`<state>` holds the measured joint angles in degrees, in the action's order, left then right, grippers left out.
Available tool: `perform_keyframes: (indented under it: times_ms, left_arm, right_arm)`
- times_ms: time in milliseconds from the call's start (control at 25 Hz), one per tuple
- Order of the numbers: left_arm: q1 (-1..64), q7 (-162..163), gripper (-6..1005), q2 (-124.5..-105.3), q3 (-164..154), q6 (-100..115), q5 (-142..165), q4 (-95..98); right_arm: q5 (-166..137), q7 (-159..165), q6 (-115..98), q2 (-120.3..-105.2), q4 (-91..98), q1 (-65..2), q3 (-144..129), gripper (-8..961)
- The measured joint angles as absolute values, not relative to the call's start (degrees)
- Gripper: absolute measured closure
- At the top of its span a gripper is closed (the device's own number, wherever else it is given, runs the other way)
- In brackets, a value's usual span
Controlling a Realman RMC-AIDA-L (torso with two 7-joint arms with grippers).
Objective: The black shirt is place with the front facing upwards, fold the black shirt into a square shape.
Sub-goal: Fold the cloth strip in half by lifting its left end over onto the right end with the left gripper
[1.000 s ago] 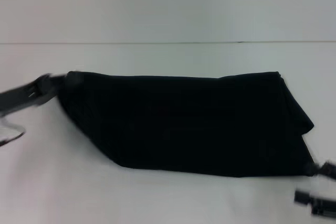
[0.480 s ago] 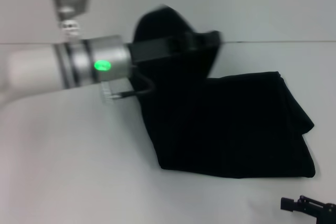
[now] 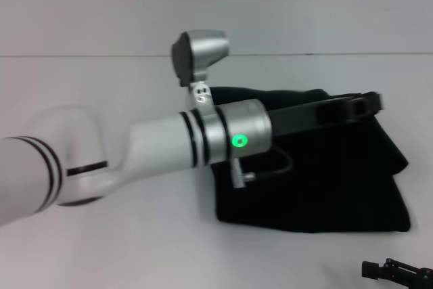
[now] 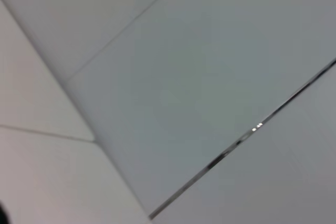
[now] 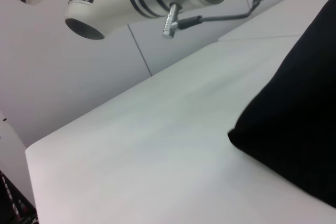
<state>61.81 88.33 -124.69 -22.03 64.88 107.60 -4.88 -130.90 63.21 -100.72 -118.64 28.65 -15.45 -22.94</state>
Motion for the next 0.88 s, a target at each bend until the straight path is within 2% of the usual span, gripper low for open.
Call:
perform_keyframes:
  times_ms: [240,880]
  left_arm:
    - [63.0,76.9,888,-124.71,-15.2,60.3,108.1,-13.5]
    - [60.5,67.3,877,-124.72,-7.9,55.8,111.3,-22.7]
  right_arm:
    - [-131.7,63.6,-101.1,-118.38,28.6,-15.7,-22.9,11]
    - [-131.8,63.7,-101.1,-118.38,28.7,-17.3,-22.9,10]
